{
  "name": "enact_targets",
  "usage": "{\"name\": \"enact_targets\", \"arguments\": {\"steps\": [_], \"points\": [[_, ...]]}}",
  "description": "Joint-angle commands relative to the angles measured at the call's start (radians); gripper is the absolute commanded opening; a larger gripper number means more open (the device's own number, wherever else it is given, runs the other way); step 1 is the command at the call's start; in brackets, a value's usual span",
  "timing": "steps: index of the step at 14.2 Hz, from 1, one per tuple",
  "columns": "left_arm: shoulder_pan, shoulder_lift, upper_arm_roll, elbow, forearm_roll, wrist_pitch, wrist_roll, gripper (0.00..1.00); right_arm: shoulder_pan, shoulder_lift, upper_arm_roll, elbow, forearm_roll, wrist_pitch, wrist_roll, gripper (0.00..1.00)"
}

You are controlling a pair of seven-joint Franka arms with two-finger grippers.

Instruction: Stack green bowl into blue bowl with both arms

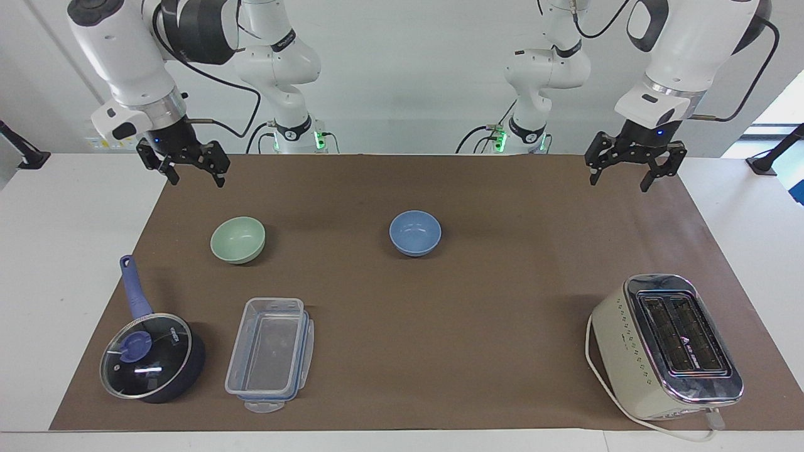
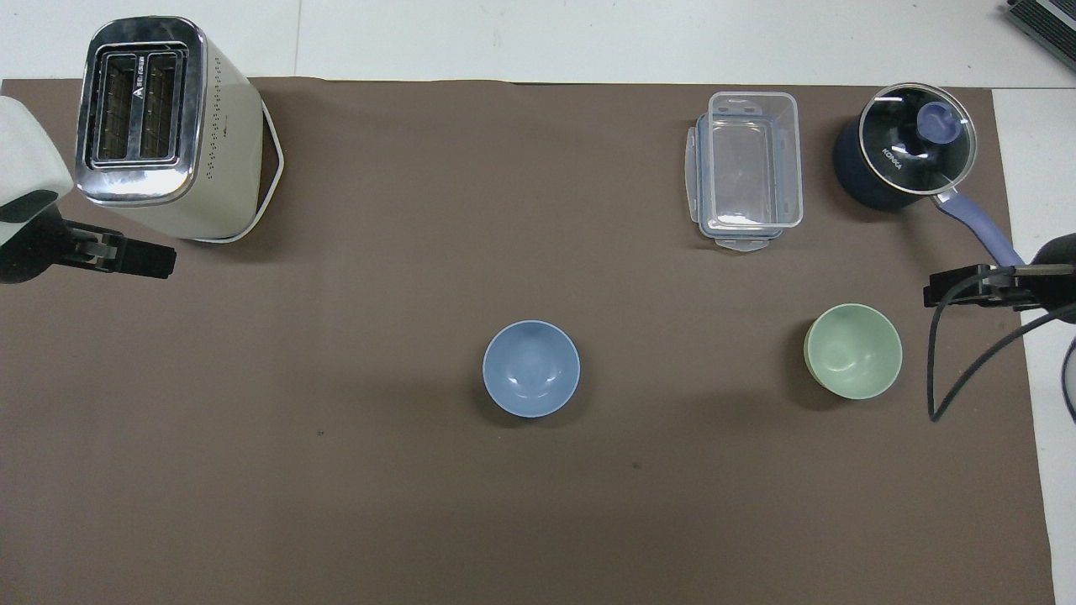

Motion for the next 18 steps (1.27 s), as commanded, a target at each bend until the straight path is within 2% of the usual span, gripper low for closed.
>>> {"name": "enact_targets", "arguments": {"steps": [1,4,6,9,11,13,18], "points": [[0.012,0.052,-0.011,0.076,0.012,-0.071,0.021,1.0,-0.016,-0.017,0.003,-0.122,0.003,0.098,-0.029,1.0],[0.044,0.036,-0.008,0.051,-0.053,-0.088,0.021,1.0,-0.077,0.011,0.003,-0.273,0.003,0.293,-0.129,1.0],[0.041,0.036,-0.01,0.05,-0.053,-0.091,0.019,1.0,-0.093,0.029,0.003,-0.331,0.003,0.392,-0.145,1.0],[0.05,0.036,-0.01,0.054,-0.041,-0.126,0.022,1.0,-0.113,0.077,0.004,-0.337,0.006,0.417,-0.161,1.0],[0.052,0.035,-0.01,0.054,-0.041,-0.137,0.022,1.0,-0.128,0.08,0.004,-0.402,0.02,0.502,-0.204,1.0],[0.052,0.033,-0.011,0.054,-0.041,-0.15,0.022,1.0,-0.134,0.083,0.004,-0.434,0.05,0.538,-0.23,1.0],[0.053,0.033,-0.01,0.054,-0.042,-0.145,0.013,1.0,-0.173,0.131,0.004,-0.443,0.064,0.576,-0.287,1.0]]}}
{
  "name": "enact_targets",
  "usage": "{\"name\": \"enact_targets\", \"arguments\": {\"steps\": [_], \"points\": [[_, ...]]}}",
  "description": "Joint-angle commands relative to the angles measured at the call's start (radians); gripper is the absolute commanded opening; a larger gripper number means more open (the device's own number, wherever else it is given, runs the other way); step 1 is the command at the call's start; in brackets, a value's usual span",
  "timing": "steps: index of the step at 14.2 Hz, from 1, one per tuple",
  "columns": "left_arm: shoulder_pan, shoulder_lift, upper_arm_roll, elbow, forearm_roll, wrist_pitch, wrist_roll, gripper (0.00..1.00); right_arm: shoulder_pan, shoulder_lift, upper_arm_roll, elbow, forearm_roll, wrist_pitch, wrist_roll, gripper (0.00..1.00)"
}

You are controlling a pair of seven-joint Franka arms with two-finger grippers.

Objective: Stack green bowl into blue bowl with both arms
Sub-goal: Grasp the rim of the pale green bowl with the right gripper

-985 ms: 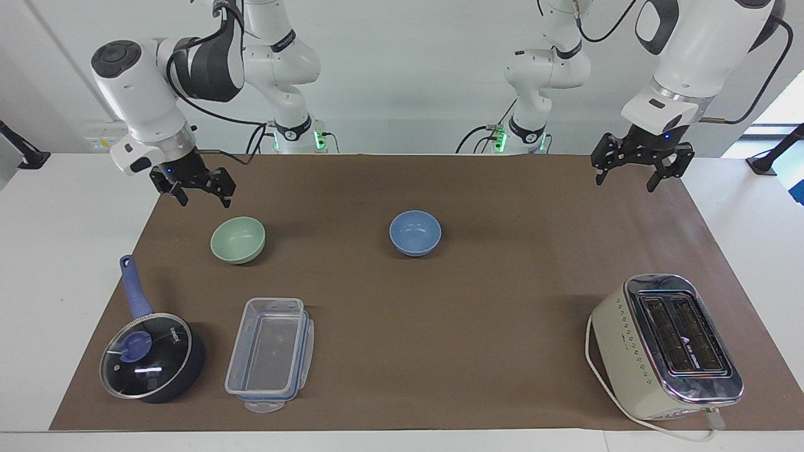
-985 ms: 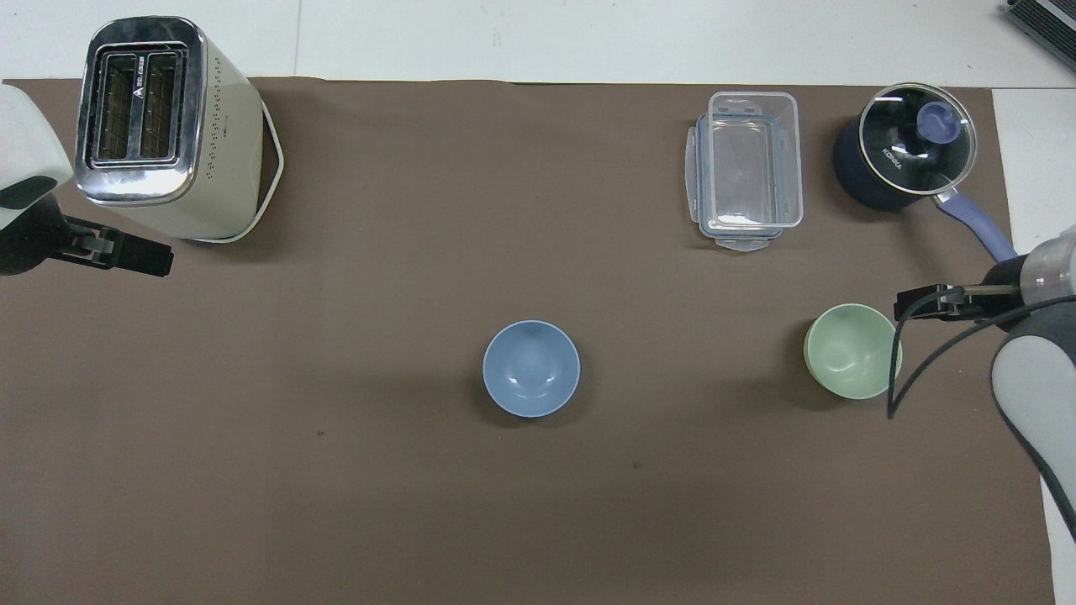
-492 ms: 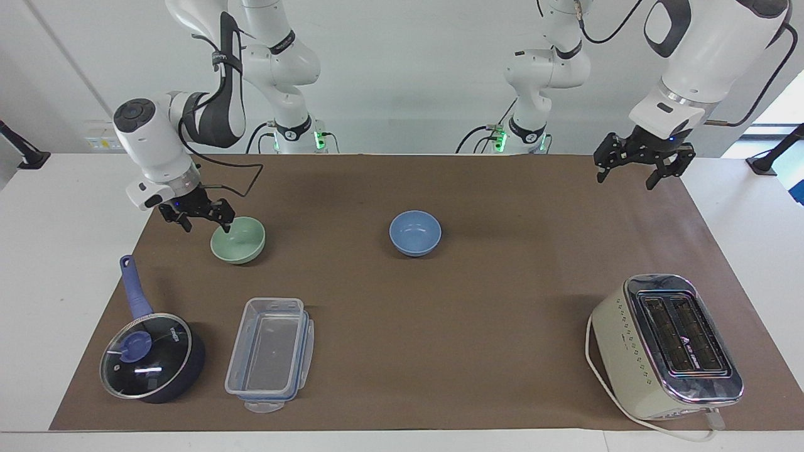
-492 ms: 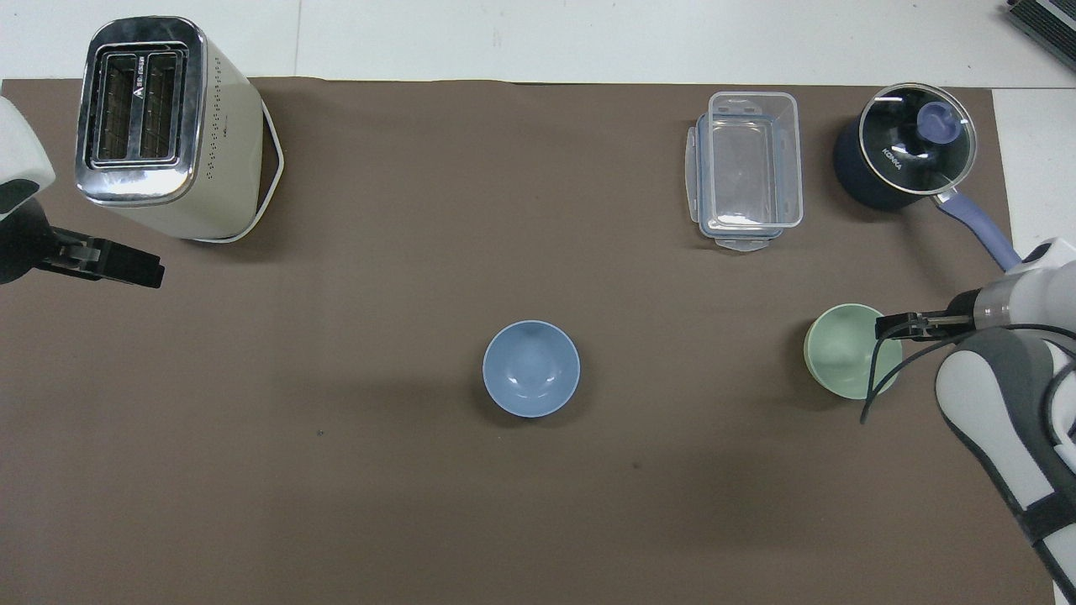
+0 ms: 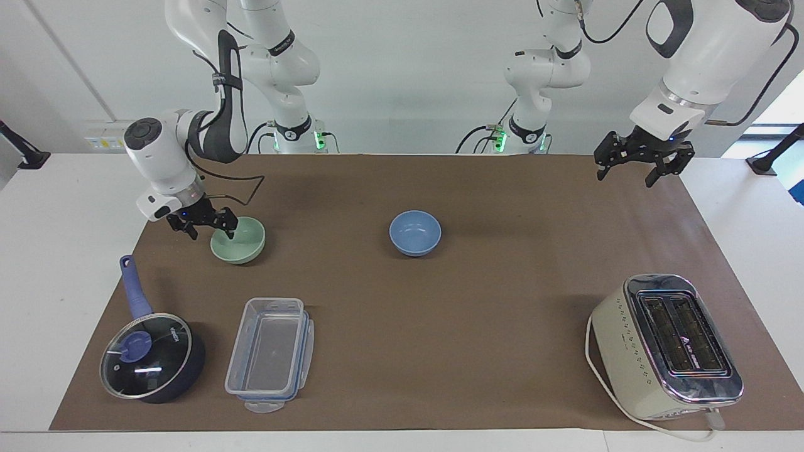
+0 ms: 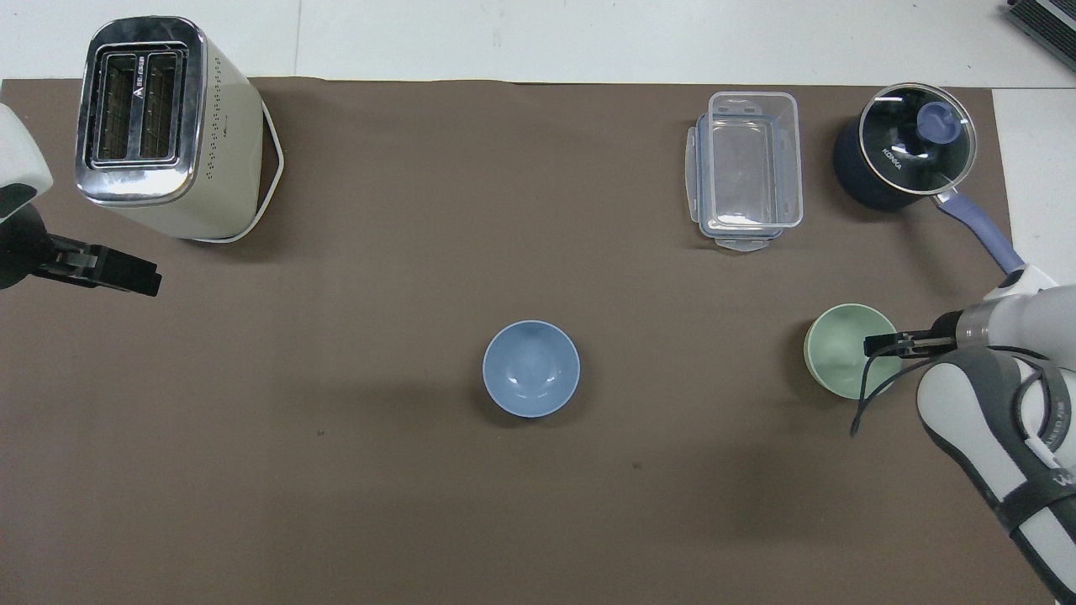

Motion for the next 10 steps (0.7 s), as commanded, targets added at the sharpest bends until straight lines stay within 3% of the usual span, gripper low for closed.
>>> {"name": "enact_targets", "arguments": {"steps": [1,2,4,7,8,9,10], "points": [[0.015,0.001,-0.009,0.018,-0.006,-0.023,0.007,1.0,-0.039,0.016,0.008,-0.012,0.04,0.033,-0.068,1.0],[0.015,0.001,-0.009,0.018,-0.006,-0.021,0.007,1.0,-0.04,0.016,0.008,-0.013,0.054,0.033,-0.075,0.97],[0.017,0.001,-0.009,0.018,-0.006,-0.021,0.007,1.0,-0.039,0.016,0.008,-0.021,0.06,0.031,-0.075,0.68],[0.015,0.001,-0.009,0.018,-0.006,-0.021,0.007,1.0,-0.039,0.015,0.008,-0.022,0.062,0.023,-0.072,0.34],[0.017,0.001,-0.009,0.018,-0.006,-0.021,0.007,1.0,-0.037,0.015,0.008,-0.022,0.06,0.02,-0.071,0.12],[0.017,0.001,-0.009,0.018,-0.006,-0.02,0.007,1.0,-0.037,0.015,0.008,-0.021,0.062,0.02,-0.069,0.0],[0.017,0.001,-0.009,0.018,-0.006,-0.021,0.009,1.0,-0.039,0.015,0.008,-0.019,0.062,0.02,-0.068,0.0]]}}
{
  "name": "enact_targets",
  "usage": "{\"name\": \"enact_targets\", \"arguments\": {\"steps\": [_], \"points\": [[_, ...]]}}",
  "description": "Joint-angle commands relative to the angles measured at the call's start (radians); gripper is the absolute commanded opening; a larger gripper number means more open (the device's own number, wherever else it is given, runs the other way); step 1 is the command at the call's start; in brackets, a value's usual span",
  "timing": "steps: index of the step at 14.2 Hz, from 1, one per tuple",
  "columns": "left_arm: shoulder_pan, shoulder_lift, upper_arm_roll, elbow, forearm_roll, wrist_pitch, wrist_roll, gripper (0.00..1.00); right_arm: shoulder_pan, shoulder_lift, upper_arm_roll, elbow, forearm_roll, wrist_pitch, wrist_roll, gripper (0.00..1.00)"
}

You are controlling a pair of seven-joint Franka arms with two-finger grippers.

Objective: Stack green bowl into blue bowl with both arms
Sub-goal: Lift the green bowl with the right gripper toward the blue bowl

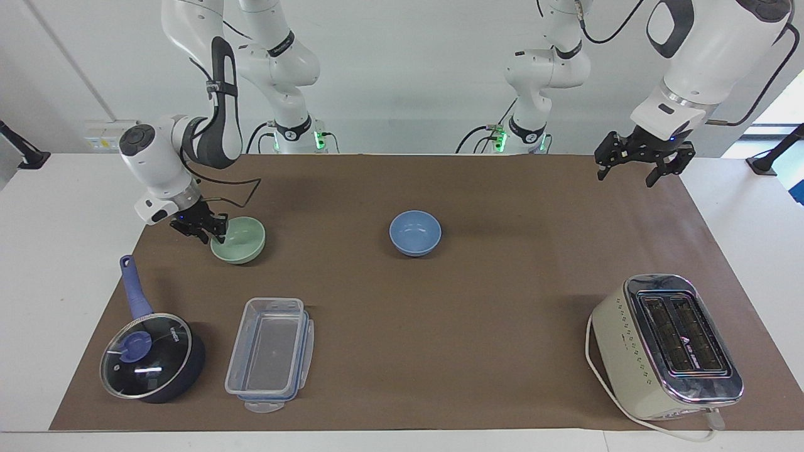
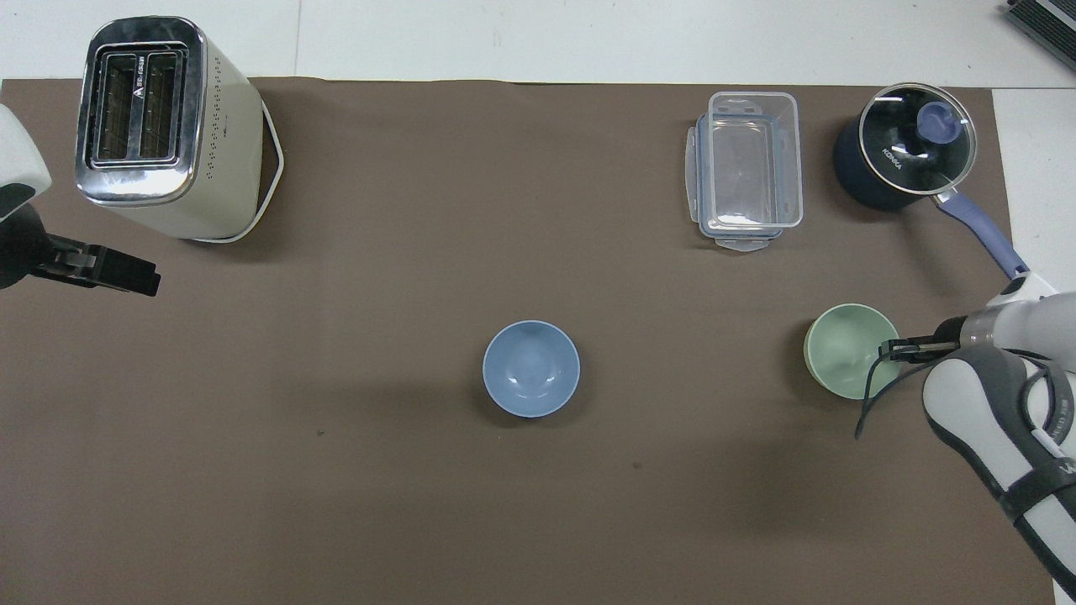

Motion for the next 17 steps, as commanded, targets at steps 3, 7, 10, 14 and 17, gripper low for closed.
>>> {"name": "enact_targets", "arguments": {"steps": [3,7,10,14,17], "points": [[0.016,-0.007,-0.009,0.009,-0.006,-0.026,0.004,1.0,-0.01,-0.008,0.009,0.017,0.021,-0.013,-0.034,0.0],[0.016,-0.007,-0.009,0.009,-0.012,-0.02,0.002,1.0,-0.007,-0.047,0.011,0.154,0.056,-0.246,-0.099,0.0],[0.016,-0.01,-0.009,0.003,-0.014,-0.029,0.001,1.0,0.005,-0.065,0.015,0.226,0.113,-0.343,-0.119,0.0],[0.017,-0.01,-0.009,0.001,-0.015,-0.026,0.001,1.0,0.066,-0.07,0.072,0.283,0.132,-0.371,0.014,0.0],[0.017,-0.008,-0.009,0.007,-0.017,-0.026,0.002,1.0,0.169,-0.073,0.087,0.289,0.117,-0.363,0.184,0.0]]}}
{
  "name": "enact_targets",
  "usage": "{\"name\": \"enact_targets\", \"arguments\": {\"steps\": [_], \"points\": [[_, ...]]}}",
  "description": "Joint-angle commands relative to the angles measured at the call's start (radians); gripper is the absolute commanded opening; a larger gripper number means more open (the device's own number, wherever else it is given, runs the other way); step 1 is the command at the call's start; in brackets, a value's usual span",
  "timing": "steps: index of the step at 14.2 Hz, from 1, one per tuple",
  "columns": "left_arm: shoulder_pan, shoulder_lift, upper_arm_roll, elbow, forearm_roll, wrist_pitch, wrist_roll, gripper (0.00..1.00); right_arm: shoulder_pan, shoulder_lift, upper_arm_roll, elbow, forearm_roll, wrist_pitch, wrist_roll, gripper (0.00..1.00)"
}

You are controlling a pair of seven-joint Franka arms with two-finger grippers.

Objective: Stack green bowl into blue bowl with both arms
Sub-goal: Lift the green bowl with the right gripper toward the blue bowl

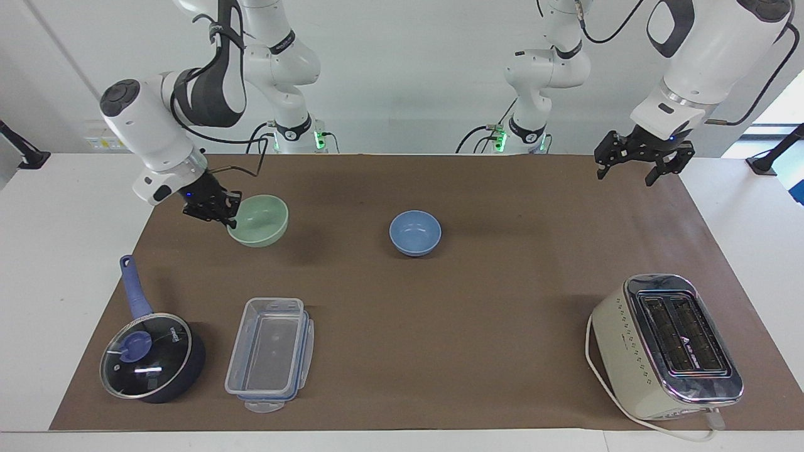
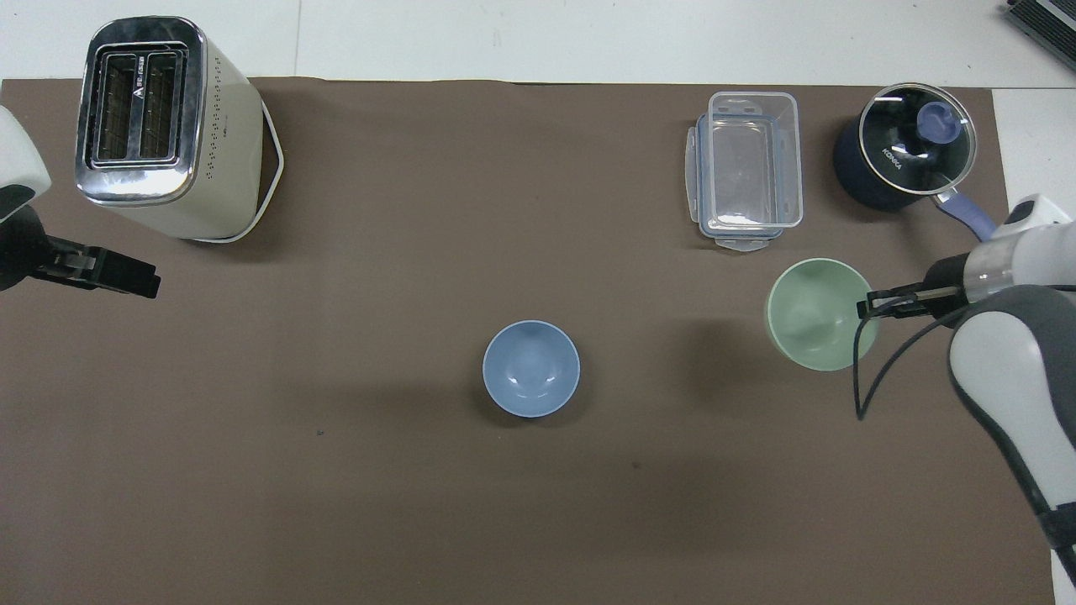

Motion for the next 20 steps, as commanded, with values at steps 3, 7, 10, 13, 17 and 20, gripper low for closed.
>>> {"name": "enact_targets", "arguments": {"steps": [3,7,10,13,17,20], "points": [[0.017,-0.004,-0.007,0.013,-0.014,-0.024,0.003,1.0,0.179,0.008,0.004,0.038,-0.012,-0.002,0.295,0.0],[0.015,-0.006,-0.009,0.01,-0.014,-0.022,0.004,1.0,0.282,0.012,0.006,0.062,-0.023,-0.001,0.447,0.0],[0.017,-0.006,-0.009,0.01,-0.013,-0.021,0.007,1.0,0.377,0.046,0.004,0.094,-0.026,0.001,0.59,0.0],[0.017,-0.006,-0.009,0.01,-0.013,-0.021,0.007,1.0,0.43,0.066,0.006,0.116,-0.029,0.028,0.686,0.0],[0.017,-0.006,-0.009,0.01,-0.013,-0.021,0.007,1.0,0.479,0.086,0.007,0.113,-0.027,0.071,0.748,0.0],[0.017,-0.006,-0.009,0.01,-0.013,-0.021,0.007,1.0,0.546,0.123,0.007,0.087,-0.034,0.151,0.8,0.0]]}}
